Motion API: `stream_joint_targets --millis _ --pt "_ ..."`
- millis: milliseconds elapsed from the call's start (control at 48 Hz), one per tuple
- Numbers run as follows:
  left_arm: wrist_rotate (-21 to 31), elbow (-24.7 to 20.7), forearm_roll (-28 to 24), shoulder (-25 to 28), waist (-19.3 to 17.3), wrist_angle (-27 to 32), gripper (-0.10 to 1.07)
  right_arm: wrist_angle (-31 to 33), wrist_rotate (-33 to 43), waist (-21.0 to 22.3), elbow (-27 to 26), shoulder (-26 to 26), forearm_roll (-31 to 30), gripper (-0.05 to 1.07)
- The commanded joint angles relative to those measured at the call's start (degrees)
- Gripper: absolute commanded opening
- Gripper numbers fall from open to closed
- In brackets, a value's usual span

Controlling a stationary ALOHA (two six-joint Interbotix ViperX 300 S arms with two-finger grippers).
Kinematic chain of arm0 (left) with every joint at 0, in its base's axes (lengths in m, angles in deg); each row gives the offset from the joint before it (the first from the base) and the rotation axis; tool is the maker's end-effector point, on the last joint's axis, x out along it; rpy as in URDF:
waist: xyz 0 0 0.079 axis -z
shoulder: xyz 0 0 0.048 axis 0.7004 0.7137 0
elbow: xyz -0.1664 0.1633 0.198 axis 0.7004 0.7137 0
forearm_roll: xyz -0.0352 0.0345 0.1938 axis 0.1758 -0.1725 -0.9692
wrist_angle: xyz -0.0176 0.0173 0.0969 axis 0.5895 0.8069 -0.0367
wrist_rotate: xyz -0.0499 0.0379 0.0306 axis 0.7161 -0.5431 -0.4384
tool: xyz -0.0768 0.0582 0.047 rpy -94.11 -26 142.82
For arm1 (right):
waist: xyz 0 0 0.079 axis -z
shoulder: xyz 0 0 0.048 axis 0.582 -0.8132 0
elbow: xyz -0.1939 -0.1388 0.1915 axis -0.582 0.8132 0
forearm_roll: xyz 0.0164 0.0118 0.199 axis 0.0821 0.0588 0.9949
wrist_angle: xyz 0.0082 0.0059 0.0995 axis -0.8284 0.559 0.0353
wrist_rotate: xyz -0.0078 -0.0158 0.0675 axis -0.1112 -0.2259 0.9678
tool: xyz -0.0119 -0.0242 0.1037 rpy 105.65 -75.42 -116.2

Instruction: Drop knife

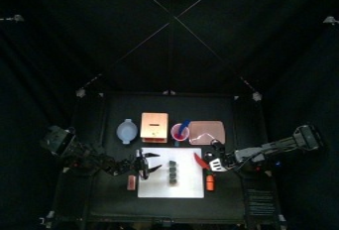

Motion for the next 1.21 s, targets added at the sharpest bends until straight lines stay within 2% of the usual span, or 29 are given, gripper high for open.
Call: stream_joint_targets --millis 0,125,208,396,542,604,771,1000,1104,1188 --pt "0.1 -0.8 0.0 -1.0 -0.2 -0.5 0.86 -5.5 0.4 -0.2 0.2 -1.8 0.4 0.32" --pt "-0.1 -0.8 -0.2 -1.1 -0.2 -0.5 0.86 -14.0 0.4 -0.4 0.3 -4.6 1.5 0.46" --pt "-0.1 -0.7 -0.2 -1.1 -0.2 -0.4 0.86 -17.1 0.3 -0.8 0.0 -7.0 1.8 0.56" --pt "-0.2 -0.8 -0.2 -1.4 -0.3 -0.2 0.86 -17.8 0.2 -1.6 -0.4 -9.3 1.5 0.70" --pt "-0.3 -0.7 -0.2 -1.5 -0.3 -0.1 0.86 -17.5 -0.4 -1.9 -1.3 -9.2 0.7 0.72" --pt "-0.4 -0.7 -0.3 -1.5 -0.4 -0.1 0.86 -17.5 -0.9 -1.8 -1.8 -9.1 -1.9 0.72" --pt "-0.4 -0.8 -1.2 -2.0 -0.8 -0.1 0.86 -15.0 -4.4 -1.7 -4.7 -8.4 -21.7 0.71" --pt "0.1 -0.5 -2.9 -5.1 -0.5 0.1 0.86 -12.8 -10.6 -1.4 -11.2 -6.0 -57.6 0.71" --pt "0.4 -0.4 -3.7 -6.4 -0.2 0.1 0.86 -12.6 -10.1 -1.4 -11.3 -5.2 -67.7 0.70" --pt "0.8 -0.4 -3.9 -6.9 0.2 0.1 0.86 -12.8 -10.0 -1.2 -10.9 -5.1 -70.7 0.65"
